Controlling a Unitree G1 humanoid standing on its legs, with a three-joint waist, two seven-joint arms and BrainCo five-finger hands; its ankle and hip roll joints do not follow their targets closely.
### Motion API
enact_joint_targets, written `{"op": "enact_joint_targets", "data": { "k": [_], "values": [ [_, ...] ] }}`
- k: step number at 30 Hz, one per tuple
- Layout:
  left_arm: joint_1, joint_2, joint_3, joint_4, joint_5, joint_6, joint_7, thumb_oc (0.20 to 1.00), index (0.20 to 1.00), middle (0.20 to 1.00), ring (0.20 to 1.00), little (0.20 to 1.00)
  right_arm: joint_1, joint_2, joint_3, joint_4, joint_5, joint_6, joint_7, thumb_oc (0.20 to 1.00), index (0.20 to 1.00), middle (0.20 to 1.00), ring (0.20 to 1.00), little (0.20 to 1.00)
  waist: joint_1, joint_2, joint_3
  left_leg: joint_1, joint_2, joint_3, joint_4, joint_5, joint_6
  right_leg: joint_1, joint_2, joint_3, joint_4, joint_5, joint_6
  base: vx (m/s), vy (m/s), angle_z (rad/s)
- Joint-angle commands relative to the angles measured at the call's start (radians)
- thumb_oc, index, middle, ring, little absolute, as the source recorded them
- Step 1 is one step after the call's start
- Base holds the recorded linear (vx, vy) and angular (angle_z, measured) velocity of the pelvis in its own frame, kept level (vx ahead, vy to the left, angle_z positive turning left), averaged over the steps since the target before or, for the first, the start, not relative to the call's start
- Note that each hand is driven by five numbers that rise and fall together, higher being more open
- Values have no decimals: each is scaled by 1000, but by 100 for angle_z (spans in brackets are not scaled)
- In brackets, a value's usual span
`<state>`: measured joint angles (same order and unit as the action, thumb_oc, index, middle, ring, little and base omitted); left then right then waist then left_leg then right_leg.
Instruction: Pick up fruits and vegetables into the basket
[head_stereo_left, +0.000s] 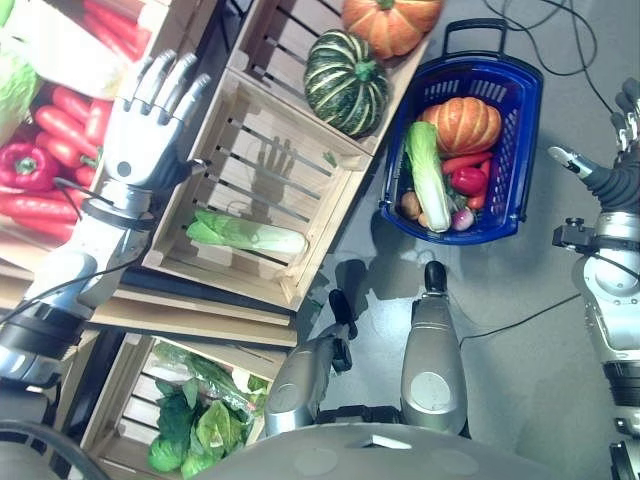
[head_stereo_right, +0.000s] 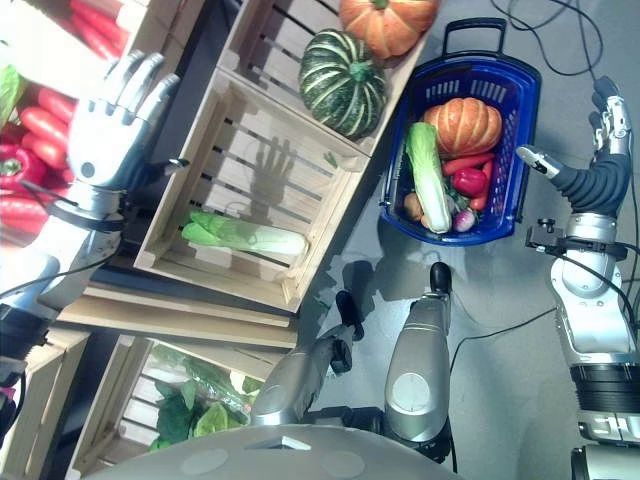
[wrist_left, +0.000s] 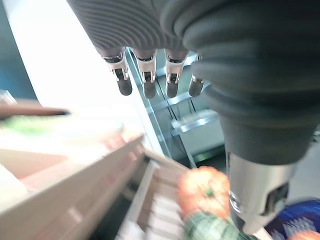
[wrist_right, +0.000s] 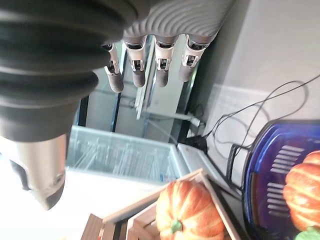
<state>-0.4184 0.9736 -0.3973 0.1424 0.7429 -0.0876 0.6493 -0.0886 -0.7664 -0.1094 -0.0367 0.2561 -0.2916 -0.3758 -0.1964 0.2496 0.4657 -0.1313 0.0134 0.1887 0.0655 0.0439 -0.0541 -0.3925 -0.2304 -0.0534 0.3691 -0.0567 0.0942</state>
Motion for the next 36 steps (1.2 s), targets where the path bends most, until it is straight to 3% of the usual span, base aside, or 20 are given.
{"op": "enact_joint_targets", "data": {
  "k": [1,6,17,19,29,36],
  "values": [
    [-27,-65,-15,97,-197,-17,-106,1000,1000,1000,1000,1000,0,-4,14,-107,12,-10,26,1000,1000,1000,1000,1000,-55,-44,-17,-69,32,-27,127,-91,-25,26,-13,40,-14,-48,47,-16,111,-29],
    [-81,-167,-78,277,-230,-27,-133,1000,1000,1000,1000,1000,-40,-6,55,-116,23,6,38,1000,1000,1000,1000,1000,-85,-55,9,-89,31,1,169,-110,-21,-4,-5,69,0,-44,44,5,69,-23],
    [-49,-353,-82,535,-428,-44,-298,1000,1000,1000,1000,1000,-67,27,90,-141,15,6,59,1000,1000,1000,1000,1000,-107,-85,54,-129,35,30,223,-129,-17,-46,8,91,17,-34,44,-16,15,-9],
    [-35,-391,-79,597,-438,-45,-284,1000,1000,1000,1000,1000,-72,29,91,-145,13,13,60,1000,1000,1000,1000,1000,-110,-87,54,-136,32,32,230,-135,-17,-53,6,90,22,-40,44,2,41,-1],
    [-56,-390,-71,750,-427,8,-259,1000,1000,1000,1000,1000,-85,14,95,-159,15,22,42,1000,1000,1000,1000,1000,-106,-102,54,-201,32,40,255,-132,-19,-117,9,94,39,-34,42,-13,14,0],
    [-59,-354,-93,806,-312,100,-166,1000,1000,1000,1000,1000,-61,0,84,-156,9,-6,14,1000,1000,1000,1000,1000,-103,-100,54,-261,23,44,278,-132,-19,-176,2,98,48,-25,42,-23,30,0]
  ]
}}
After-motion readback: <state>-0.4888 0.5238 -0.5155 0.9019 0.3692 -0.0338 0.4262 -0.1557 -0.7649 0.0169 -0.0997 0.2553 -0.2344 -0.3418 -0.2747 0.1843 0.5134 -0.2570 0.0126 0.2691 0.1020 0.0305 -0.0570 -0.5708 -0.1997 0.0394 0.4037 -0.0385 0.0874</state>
